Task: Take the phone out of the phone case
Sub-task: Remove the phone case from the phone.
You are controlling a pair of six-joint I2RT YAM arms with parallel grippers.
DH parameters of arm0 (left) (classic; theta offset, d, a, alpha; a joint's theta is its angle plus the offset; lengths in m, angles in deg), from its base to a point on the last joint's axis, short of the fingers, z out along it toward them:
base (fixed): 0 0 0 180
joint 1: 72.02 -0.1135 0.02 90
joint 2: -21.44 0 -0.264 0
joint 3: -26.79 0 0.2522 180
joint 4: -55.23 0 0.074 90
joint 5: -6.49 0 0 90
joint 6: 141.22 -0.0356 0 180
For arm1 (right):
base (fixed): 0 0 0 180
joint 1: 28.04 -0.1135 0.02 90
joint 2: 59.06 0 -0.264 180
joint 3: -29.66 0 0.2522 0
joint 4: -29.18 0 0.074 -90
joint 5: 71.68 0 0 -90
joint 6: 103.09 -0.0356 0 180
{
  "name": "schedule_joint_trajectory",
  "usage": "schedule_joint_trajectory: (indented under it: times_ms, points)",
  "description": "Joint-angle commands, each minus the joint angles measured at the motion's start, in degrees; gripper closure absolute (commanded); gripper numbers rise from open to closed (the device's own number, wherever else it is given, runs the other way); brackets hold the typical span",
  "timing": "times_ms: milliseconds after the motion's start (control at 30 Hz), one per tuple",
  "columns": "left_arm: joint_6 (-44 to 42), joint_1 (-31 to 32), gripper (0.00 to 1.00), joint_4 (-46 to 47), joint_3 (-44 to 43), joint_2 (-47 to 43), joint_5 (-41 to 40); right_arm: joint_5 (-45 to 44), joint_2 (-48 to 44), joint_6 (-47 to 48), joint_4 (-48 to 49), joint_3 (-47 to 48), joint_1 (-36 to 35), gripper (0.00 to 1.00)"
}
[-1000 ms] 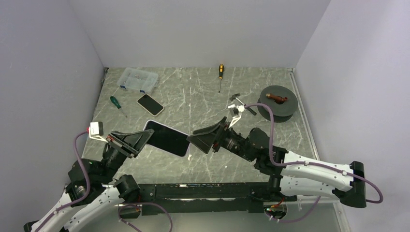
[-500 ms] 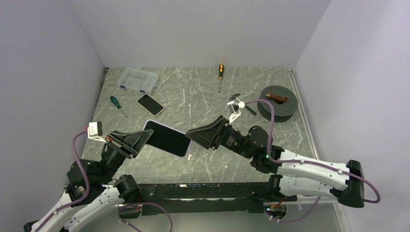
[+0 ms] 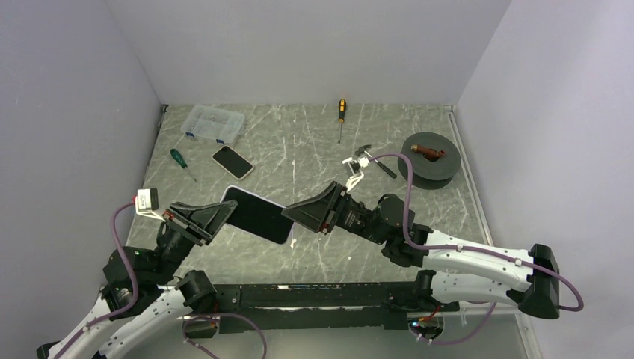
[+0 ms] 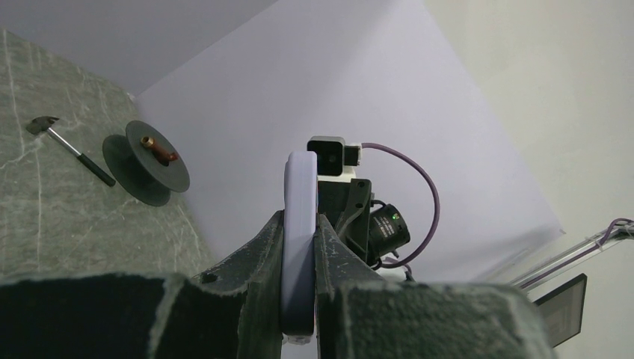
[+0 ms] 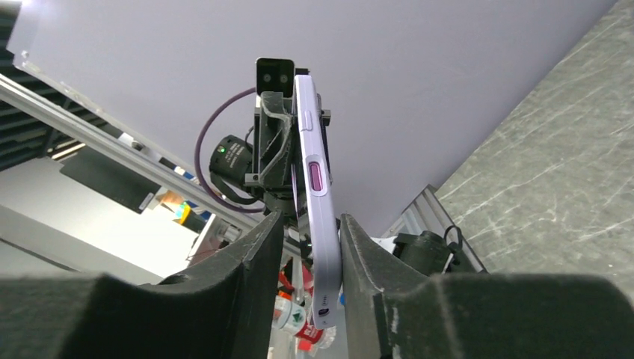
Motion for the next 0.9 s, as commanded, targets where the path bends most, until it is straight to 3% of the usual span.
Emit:
schedule_joint_trajectory:
  times_ms: [0, 167, 333, 567, 867]
  points:
    - [0.84, 0.23, 1.0, 6.25, -1.16, -1.12, 1.08, 3.67, 0.53, -3.0, 8.24, -0.83, 0.76, 0.67]
    - [0.93, 0.24, 1.0, 6.26, -1.08, -0.9, 1.15, 6.6, 1.82, -4.88, 13.05, -1.21, 1.34, 0.79]
    - [0.93, 0.17, 1.0, 6.26, -0.92, -0.89, 1.32, 7.74, 1.57, -5.44, 21.43, -3.29, 1.77, 0.83]
    - [1.2, 0.24, 1.0, 7.84, 0.73, -0.36, 1.16, 9.91, 3.64, -7.27, 37.32, -4.7, 1.8, 0.83]
    - [1.59, 0.18, 1.0, 10.09, 2.08, 1.84, 0.86, 9.95, 7.09, -10.33, 47.27, -2.97, 1.8, 0.8]
